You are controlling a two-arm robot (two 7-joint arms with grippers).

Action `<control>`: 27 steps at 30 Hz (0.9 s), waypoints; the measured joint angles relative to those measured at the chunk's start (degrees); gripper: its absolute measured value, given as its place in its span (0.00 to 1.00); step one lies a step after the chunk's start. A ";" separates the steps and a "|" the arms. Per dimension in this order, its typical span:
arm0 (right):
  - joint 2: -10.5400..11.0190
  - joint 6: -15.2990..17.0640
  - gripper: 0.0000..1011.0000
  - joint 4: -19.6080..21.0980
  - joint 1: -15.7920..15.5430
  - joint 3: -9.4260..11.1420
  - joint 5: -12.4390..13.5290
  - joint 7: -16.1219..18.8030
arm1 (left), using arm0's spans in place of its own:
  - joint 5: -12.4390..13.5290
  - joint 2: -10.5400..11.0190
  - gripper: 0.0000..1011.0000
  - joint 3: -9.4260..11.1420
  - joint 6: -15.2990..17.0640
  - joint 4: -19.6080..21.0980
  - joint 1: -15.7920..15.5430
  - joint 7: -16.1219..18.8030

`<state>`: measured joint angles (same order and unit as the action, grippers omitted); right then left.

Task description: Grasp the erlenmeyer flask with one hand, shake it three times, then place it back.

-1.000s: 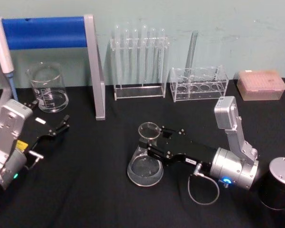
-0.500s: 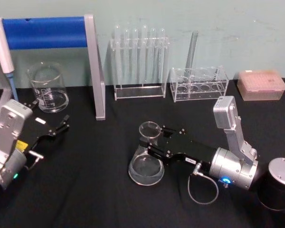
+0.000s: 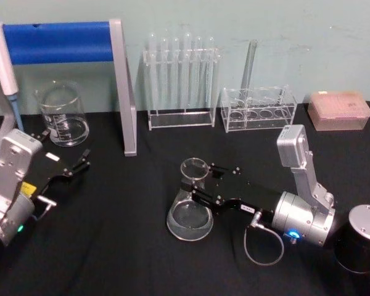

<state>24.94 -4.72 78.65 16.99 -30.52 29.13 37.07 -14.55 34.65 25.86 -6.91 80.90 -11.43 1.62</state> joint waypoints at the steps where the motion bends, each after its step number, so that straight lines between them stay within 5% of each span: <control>1: 0.00 0.00 0.44 0.00 0.00 0.00 0.00 0.00 | 0.00 0.00 0.99 0.00 0.00 0.00 0.00 0.00; 13: 0.00 -0.01 0.48 -0.02 0.00 0.00 0.01 0.12 | 0.00 0.00 0.99 0.00 0.00 0.00 0.00 0.00; 27: 0.00 -0.02 0.90 -0.02 0.00 -0.01 0.05 0.14 | 0.00 0.00 0.99 0.00 0.00 0.00 0.00 0.00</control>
<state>24.94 -4.74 78.63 16.99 -30.53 29.18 37.21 -14.55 34.65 25.86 -6.91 80.90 -11.43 1.62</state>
